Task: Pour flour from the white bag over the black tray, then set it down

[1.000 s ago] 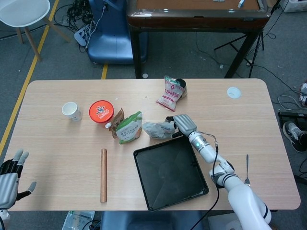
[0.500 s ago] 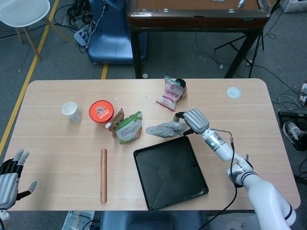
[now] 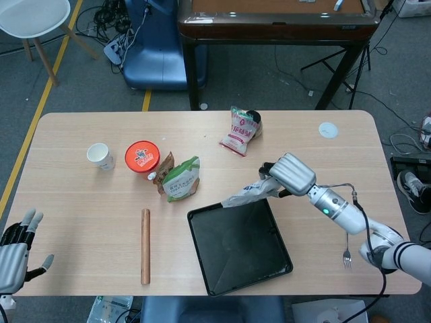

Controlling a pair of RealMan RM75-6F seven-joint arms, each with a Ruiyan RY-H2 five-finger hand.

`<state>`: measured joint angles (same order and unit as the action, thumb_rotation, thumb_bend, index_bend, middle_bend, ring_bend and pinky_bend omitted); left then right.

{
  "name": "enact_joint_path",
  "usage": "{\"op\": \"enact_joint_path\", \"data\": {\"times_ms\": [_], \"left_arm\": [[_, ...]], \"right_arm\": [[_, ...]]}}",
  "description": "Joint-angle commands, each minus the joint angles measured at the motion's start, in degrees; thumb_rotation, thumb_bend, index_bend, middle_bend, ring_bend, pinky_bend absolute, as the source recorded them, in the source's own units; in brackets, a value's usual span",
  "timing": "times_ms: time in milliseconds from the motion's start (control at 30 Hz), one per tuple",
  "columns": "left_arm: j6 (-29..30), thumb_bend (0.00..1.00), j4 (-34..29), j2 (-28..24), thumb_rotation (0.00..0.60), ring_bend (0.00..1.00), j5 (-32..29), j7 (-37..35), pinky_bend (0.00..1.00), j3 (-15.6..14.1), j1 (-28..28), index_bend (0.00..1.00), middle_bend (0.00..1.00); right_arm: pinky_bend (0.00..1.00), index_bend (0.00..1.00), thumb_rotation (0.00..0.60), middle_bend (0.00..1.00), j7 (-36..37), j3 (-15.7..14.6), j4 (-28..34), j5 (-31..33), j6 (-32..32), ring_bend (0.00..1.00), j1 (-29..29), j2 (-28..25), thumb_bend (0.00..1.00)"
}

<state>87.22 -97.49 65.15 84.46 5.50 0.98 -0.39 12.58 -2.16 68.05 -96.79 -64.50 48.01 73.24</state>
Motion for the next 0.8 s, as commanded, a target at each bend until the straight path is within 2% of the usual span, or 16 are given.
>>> {"op": "enact_joint_path", "data": {"times_ms": [33,300,800], "left_arm": [[0.07,0.25,0.03,-0.01,0.600,0.08,0.10,-0.11,0.06,-0.03,0.04,0.00,0.00],[0.17,0.25,0.22,0.23,0.600,0.08,0.50,-0.55,0.06,-0.15,0.07,0.00,0.00],[0.30,0.25,0.61,0.75,0.600,0.08,0.49,-0.88,0.06,-0.22,0.26,0.00,0.00]], "right_arm": [[0.89,0.97,0.600,0.87,-9.97,-0.17,7.29,-1.63,1.50,0.82,0.07,-7.01,0.63],[0.89,0.97,0.600,0.87,-18.93,-0.88,10.29,-5.57,3.58,0.82,0.91,-9.77,0.63],[0.89,0.97,0.600,0.87,-26.25,-2.56,12.49,-10.92,12.97,0.82,5.54,-11.02,0.63]]}}
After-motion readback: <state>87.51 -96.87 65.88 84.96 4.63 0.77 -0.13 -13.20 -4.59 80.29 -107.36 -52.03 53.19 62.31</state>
